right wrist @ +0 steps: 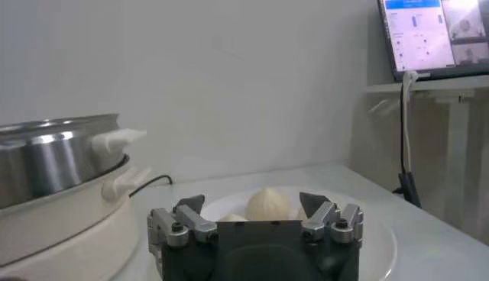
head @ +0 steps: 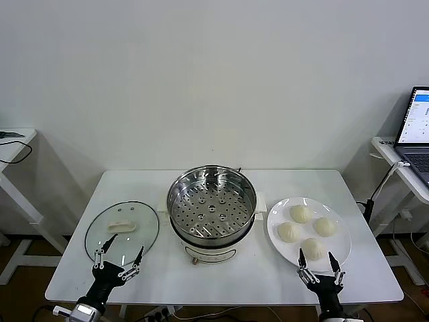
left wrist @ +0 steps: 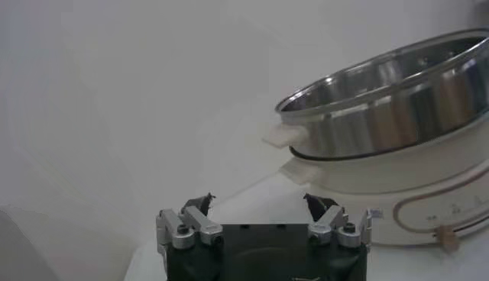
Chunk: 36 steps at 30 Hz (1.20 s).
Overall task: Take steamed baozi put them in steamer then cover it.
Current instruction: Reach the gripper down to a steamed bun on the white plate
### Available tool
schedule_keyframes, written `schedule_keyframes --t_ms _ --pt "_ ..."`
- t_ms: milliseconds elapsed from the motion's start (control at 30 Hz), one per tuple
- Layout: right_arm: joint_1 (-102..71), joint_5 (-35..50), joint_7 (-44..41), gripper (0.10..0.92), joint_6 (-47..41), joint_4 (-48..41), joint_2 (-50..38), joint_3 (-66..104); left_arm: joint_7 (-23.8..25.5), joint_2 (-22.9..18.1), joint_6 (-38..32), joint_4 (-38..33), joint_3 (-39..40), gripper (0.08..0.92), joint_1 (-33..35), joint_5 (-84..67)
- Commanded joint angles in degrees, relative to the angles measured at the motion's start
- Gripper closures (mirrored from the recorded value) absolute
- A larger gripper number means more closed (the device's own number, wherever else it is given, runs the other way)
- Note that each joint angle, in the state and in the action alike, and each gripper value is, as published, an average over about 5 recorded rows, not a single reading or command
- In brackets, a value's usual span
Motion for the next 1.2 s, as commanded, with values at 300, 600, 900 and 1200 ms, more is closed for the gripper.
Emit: schedule_keyframes --t_ms 300,600,900,1200 --pt "27.9 10.3 6.3 0.203 -13.9 -10.3 -13.6 -0.3 -0.7 -0.3 0.0 -1.6 1.1 0.177 0.1 0.1" --pt "51.2 21.5 -12.9 0.203 -18.5 -28.9 -28.3 -17.5 -0.9 -0.7 0.3 -2.8 1.6 0.177 0.1 0.1" --pt "73.9 13.4 -48.0 0.203 -21.3 -43.5 -35.2 -42.2 -1.0 -1.1 0.4 -3.1 2.0 0.177 0.2 0.1" --pt "94.6 -6.5 -80.8 0.203 -17.3 -52.4 -32.7 -63.7 -1.8 -1.4 0.3 -3.1 2.3 0.177 0.3 -0.3"
